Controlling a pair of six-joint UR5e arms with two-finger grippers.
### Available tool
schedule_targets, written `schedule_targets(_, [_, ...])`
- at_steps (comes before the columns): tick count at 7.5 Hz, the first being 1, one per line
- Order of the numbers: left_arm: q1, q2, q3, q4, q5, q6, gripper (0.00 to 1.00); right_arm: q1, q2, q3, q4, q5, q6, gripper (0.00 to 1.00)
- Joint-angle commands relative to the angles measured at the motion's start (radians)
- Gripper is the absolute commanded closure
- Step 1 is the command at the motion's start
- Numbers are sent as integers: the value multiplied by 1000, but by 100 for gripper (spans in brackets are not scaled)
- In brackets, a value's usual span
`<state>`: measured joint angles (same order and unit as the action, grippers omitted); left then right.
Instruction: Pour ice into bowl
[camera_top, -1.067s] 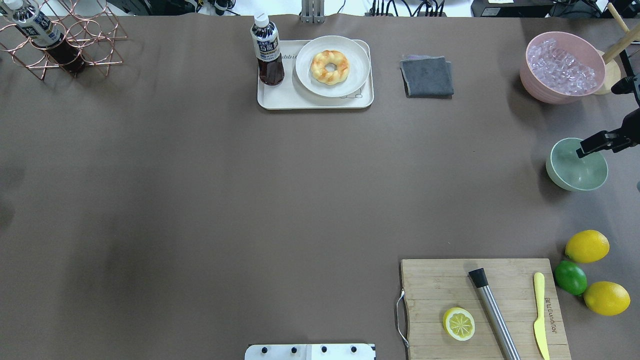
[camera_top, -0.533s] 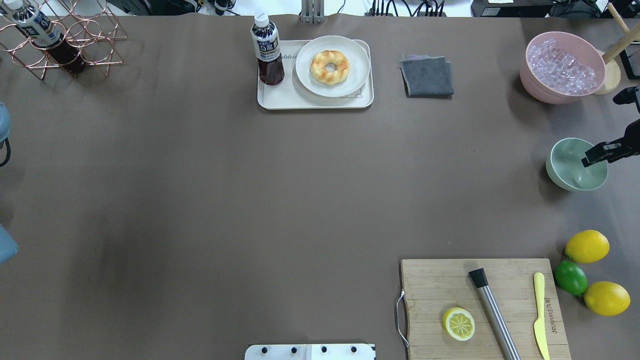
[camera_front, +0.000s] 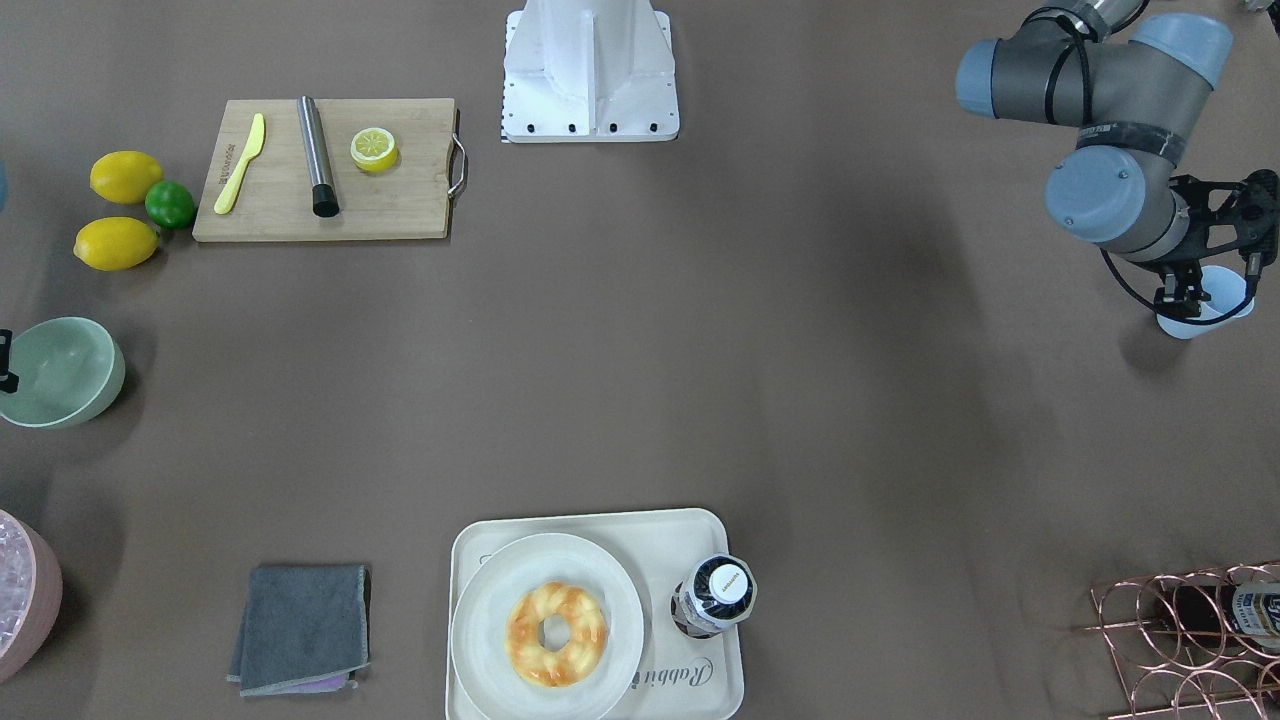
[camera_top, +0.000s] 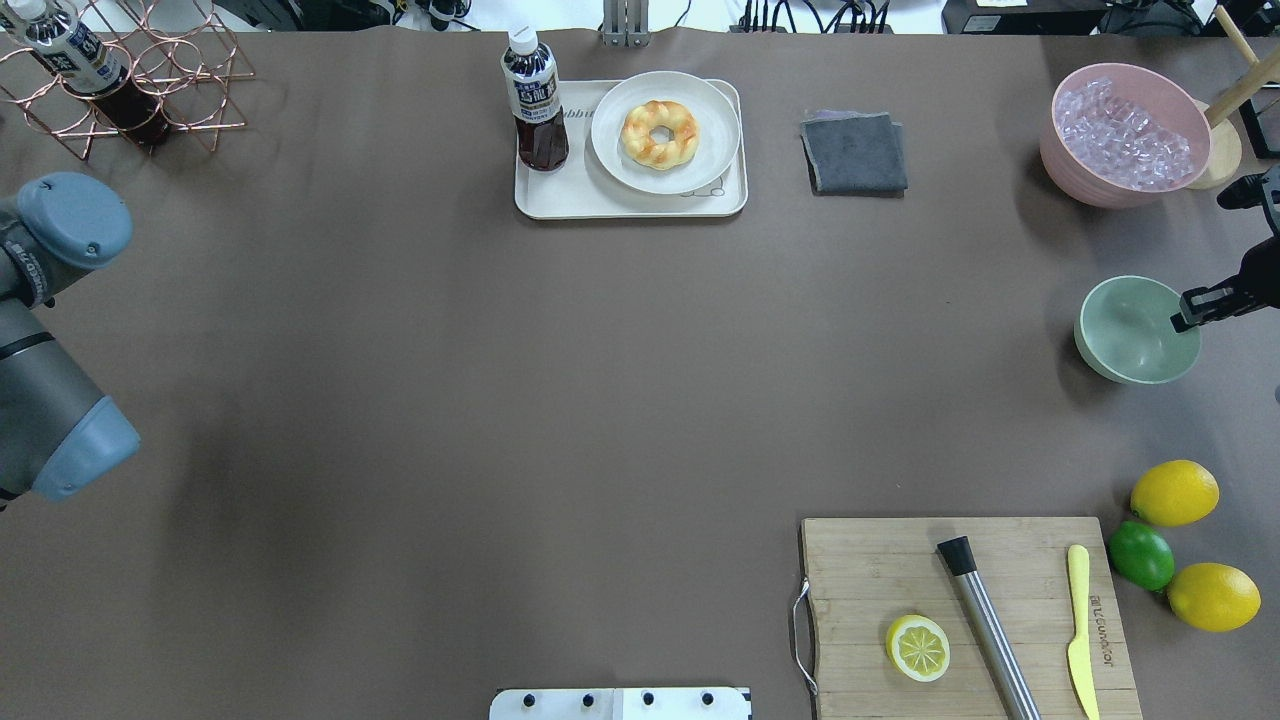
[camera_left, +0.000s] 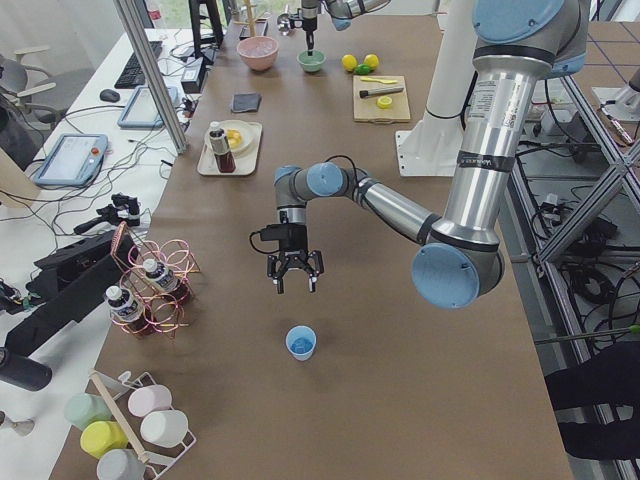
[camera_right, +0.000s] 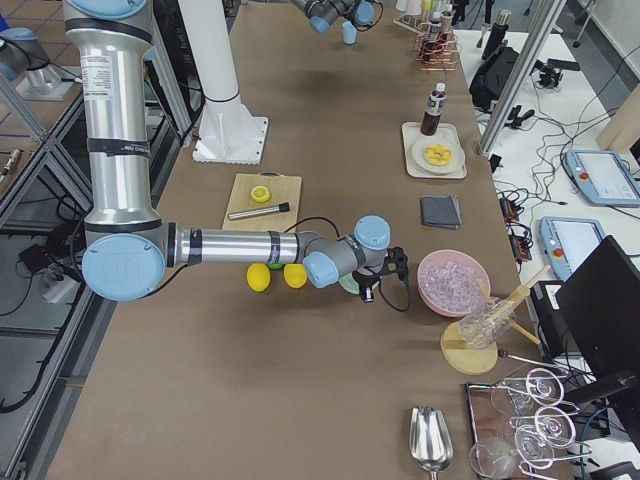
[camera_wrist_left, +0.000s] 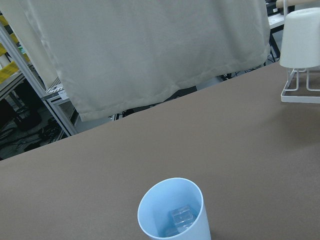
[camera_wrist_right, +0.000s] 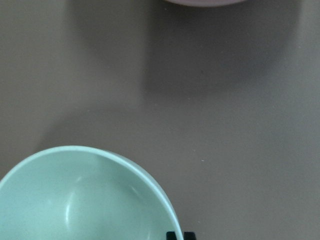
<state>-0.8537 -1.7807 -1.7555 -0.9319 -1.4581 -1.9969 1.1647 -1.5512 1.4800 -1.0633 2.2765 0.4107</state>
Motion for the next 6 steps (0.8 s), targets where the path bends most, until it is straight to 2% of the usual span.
schedule_targets(1, [27,-28,79,-4,5,-98,3,10,43,58,-53,15,7,100])
schedule_targets(2, [51,-29,88,-5,5,-133,3,25,74,107,-135,17,5,100])
schedule_targets(3, [83,-28,108,-5,5,-138,3,33,112,173,-270,17,-1,100])
schedule_targets(4, [102,-43,163,-7,5,-164,3,33,158,227,-379,12,5,100])
schedule_targets(6, [122,-48,232,-14,5,-175,3,17,279,264,-553,-6,64,100])
